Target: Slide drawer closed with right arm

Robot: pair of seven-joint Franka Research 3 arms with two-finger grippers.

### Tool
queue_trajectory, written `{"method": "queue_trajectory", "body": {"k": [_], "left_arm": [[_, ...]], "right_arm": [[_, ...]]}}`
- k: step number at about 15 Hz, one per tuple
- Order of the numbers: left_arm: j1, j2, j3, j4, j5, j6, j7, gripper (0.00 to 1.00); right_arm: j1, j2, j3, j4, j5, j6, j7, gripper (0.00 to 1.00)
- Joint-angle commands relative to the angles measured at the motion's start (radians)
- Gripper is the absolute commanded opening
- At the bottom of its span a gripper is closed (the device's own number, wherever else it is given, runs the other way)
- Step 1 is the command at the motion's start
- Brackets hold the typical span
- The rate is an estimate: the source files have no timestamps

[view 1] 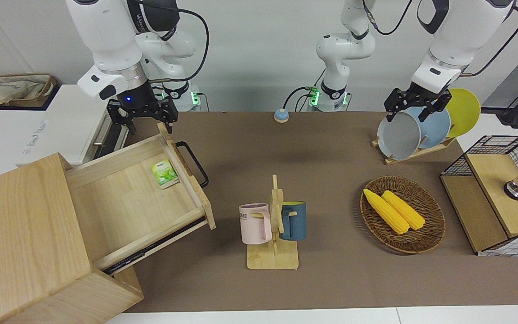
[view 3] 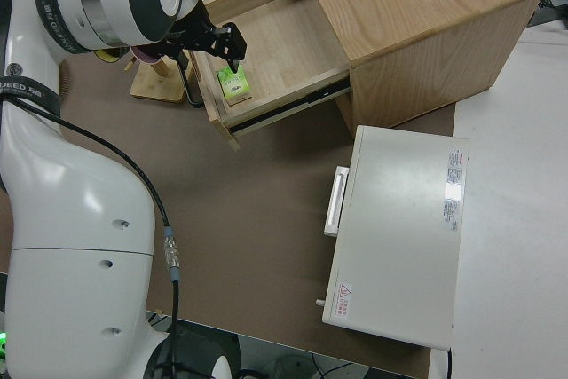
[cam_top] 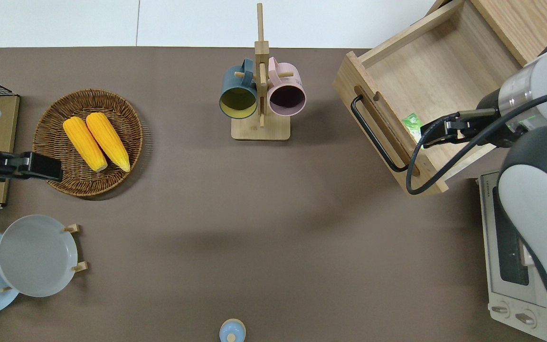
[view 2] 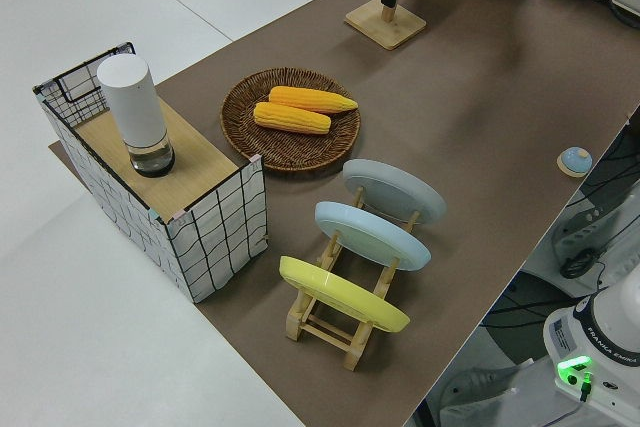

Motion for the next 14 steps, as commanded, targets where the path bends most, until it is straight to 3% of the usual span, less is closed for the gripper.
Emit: {"method": "queue_trajectory", "body": {"k": [1,10,11,12,14], "left_arm": [[0.004,0.011,-0.006,0.026,0.017,-0.020,0.010,0.99],[0.004,0.011,-0.006,0.026,0.017,-0.020,0.010,0.99],[0.004,0.011,-0.006,0.026,0.017,-0.020,0.010,0.99],[0.004,0.011,-0.006,0.024,0.017,-0.020,0.010,0.99],[0.004,0.011,-0.006,0.026,0.017,-0.020,0.010,0.99]], "right_arm": [[-0.014,-0.010,0.011,-0.020,-0.025,0.014,-0.041,0.983],[-0.017,-0.010,0.011,-0.020,-0.034,0.012,-0.050,0.971],[-0.019,-0.010,0.011,-0.020,-0.035,0.012,-0.050,0.906],[-0.019,-0.010,0.011,-0.020,-0.042,0.012,-0.050,0.738],[-0.016,-0.011,0.011,-0.020,-0.045,0.011,-0.051,0.251]]}}
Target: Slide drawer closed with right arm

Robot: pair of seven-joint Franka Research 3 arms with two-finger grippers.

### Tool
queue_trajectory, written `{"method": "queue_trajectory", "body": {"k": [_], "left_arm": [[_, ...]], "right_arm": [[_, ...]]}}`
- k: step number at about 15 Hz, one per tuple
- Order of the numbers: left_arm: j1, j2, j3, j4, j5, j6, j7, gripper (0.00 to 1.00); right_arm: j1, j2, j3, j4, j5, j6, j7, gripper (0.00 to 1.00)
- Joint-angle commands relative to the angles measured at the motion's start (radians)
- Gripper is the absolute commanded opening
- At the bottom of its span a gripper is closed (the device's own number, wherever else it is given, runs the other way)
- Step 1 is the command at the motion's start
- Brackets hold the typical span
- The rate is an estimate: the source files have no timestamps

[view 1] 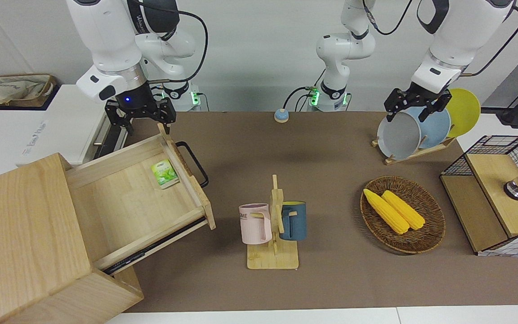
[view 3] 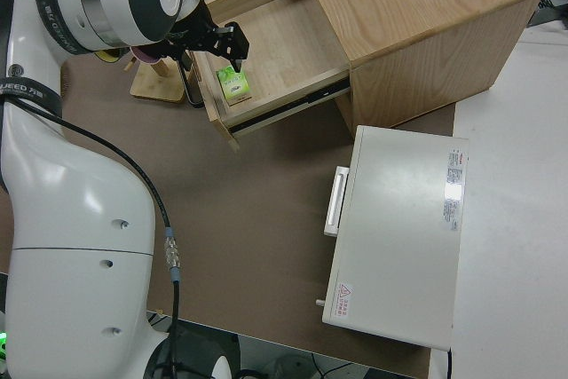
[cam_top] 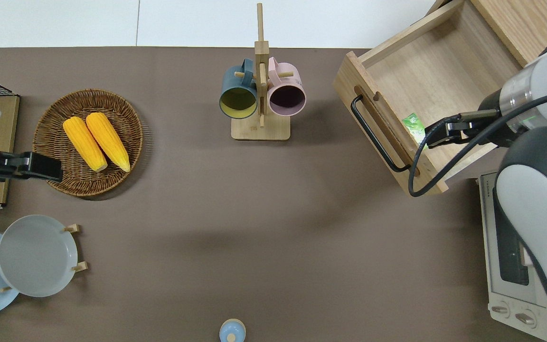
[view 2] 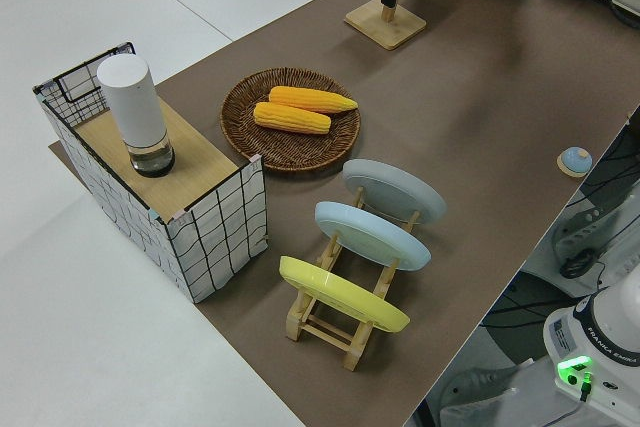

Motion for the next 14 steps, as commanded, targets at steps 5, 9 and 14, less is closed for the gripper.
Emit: {"method": "queue_trajectory", "body": {"k": [5,9,14], "left_arm": [[0.004,0.011,-0.006,0.026,0.017,-0.020,0.010,0.99],[0.004,0.011,-0.006,0.026,0.017,-0.020,0.010,0.99],[0.004,0.011,-0.006,0.024,0.017,-0.020,0.010,0.99]], "right_arm": [[-0.016,-0.013,0.014,-0.018,-0.019,0.006,-0.029,0.000],[-0.017,-0.013,0.014,-0.018,-0.011,0.006,-0.029,0.000],[0.000,-0.016,0.014,-0.016,-0.016,-0.008,-0.014,0.000]]}}
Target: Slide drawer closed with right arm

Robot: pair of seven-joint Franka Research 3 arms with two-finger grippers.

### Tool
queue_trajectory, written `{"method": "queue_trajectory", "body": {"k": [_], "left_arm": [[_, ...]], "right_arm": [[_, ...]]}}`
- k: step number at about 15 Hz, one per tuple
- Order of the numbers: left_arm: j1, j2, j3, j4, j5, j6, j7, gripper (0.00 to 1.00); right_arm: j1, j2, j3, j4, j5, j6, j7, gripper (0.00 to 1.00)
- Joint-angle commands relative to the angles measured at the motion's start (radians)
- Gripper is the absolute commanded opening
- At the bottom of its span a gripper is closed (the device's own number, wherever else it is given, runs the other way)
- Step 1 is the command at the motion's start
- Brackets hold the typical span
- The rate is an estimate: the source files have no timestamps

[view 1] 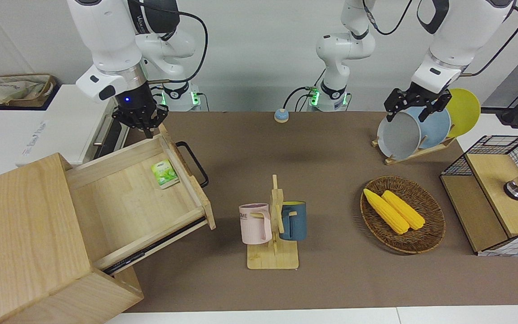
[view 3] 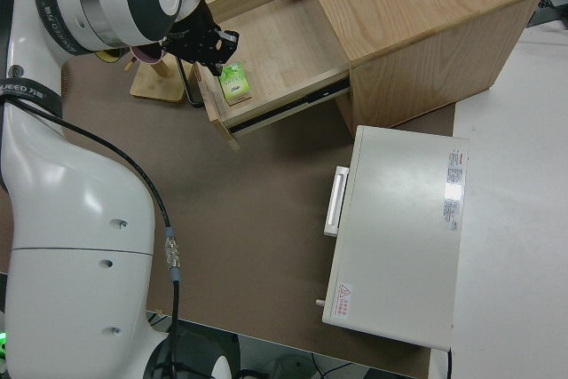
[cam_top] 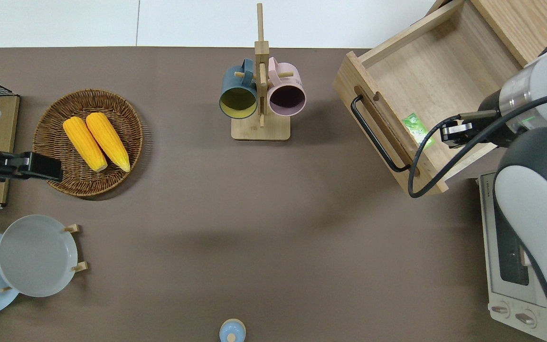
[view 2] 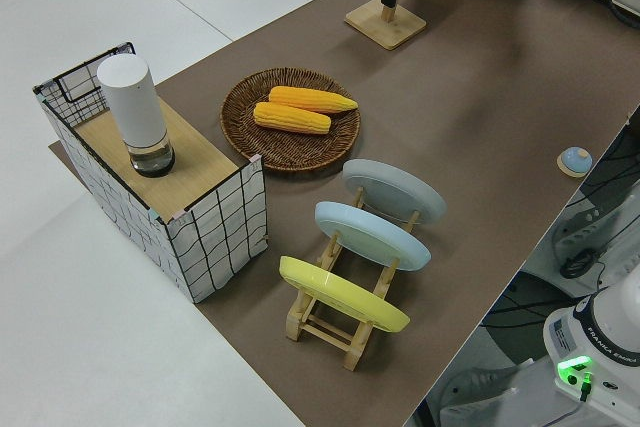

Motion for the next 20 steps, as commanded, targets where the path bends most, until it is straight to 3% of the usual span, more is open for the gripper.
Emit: {"method": "queue_trajectory", "body": {"k": [1,11,15,20], "left_arm": [[0.004,0.011,-0.006,0.026,0.017,-0.020,0.010,0.99],[0.004,0.011,-0.006,0.024,0.017,-0.020,0.010,0.99],[0.004,0.011,-0.006,0.026,0.017,-0.020,0.010,0.99],[0.004,0.011,-0.006,0.026,0.017,-0.020,0.010,0.99]], "right_arm": [[0.001,-0.017,0.014,-0.014,-0.008,-0.005,-0.005,0.000],[0.005,-0.103,0.026,-0.010,-0.007,-0.050,0.026,0.000],[0.013,-0.109,0.028,-0.010,0.004,-0.056,0.040,0.000],[0.129,-0.100,0.028,-0.010,-0.008,-0.055,0.274,0.000]]}}
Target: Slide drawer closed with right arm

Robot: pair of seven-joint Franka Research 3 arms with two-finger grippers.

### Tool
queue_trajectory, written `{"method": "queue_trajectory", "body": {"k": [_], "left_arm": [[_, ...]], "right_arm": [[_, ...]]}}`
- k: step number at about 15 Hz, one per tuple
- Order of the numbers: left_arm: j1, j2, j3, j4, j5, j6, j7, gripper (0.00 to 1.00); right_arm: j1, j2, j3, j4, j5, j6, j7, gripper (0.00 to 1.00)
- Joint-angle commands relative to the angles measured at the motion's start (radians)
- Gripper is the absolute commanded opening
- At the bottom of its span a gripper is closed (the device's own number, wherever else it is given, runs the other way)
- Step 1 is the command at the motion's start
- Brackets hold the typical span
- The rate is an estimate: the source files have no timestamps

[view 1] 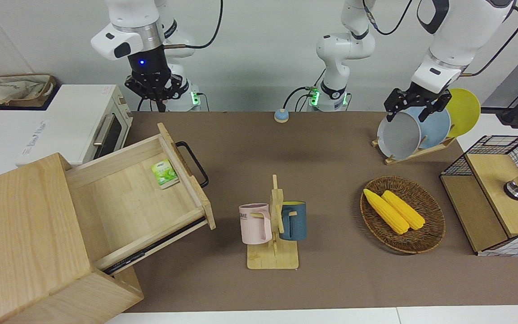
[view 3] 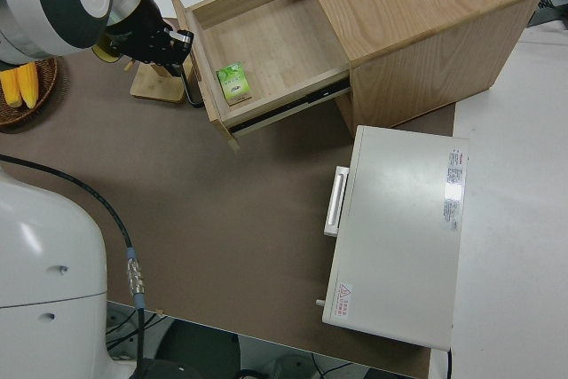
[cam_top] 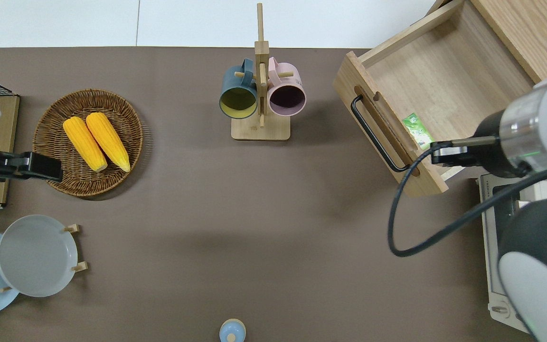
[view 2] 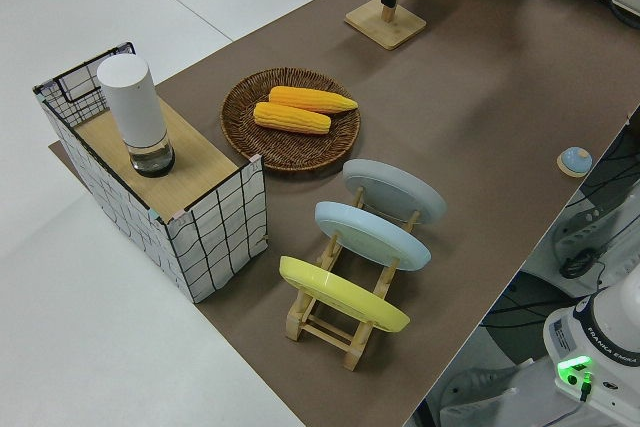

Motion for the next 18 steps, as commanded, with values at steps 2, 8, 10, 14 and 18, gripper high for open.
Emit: {"method": "queue_trajectory", "body": {"k": [2,8,10,14,18], "left_arm": [[0.004,0.011,-0.006,0.026,0.017,-0.020,0.010,0.99],[0.004,0.011,-0.006,0.026,0.017,-0.020,0.010,0.99],[0.004,0.011,-0.006,0.026,0.017,-0.020,0.010,0.99],[0.004,0.011,-0.006,0.026,0.017,-0.020,0.010,0.99],[0.004,0.011,-0.006,0.024,0.017,-0.020,0.010,0.99]], "right_arm": [[0.104,0.006,0.004,-0.009,-0.012,0.004,0.220,0.000],[0.183,0.042,0.004,-0.020,-0.055,0.031,0.433,0.000],[0.184,0.055,0.004,-0.048,-0.055,0.050,0.527,0.000],[0.183,0.081,0.002,-0.115,-0.051,0.129,0.737,0.000],[0.180,0.121,0.002,-0.121,-0.035,0.153,0.904,0.000]]}}
